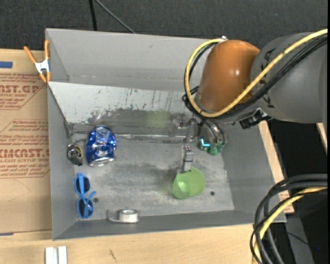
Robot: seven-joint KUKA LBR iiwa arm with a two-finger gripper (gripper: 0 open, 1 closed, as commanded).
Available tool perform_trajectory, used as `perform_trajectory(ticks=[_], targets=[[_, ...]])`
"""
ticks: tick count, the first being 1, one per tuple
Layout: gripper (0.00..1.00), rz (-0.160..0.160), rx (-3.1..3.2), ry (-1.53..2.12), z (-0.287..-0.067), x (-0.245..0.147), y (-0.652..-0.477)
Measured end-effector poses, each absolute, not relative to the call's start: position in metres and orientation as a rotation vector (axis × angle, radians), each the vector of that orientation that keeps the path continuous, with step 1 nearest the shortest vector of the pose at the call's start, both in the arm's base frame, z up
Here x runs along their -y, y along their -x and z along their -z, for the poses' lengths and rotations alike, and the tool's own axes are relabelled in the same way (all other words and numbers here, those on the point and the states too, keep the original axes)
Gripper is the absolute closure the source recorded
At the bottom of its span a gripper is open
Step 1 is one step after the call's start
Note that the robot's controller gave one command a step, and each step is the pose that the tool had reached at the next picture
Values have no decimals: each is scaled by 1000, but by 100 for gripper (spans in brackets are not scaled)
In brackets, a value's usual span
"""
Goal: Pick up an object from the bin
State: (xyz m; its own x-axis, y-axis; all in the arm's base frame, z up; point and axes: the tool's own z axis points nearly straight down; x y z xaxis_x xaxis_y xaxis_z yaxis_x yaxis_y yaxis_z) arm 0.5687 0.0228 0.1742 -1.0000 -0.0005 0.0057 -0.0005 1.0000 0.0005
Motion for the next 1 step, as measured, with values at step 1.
perform_trajectory(ticks=[1], targets=[[0, -1, 3129, -169, -80, 33, -528]])
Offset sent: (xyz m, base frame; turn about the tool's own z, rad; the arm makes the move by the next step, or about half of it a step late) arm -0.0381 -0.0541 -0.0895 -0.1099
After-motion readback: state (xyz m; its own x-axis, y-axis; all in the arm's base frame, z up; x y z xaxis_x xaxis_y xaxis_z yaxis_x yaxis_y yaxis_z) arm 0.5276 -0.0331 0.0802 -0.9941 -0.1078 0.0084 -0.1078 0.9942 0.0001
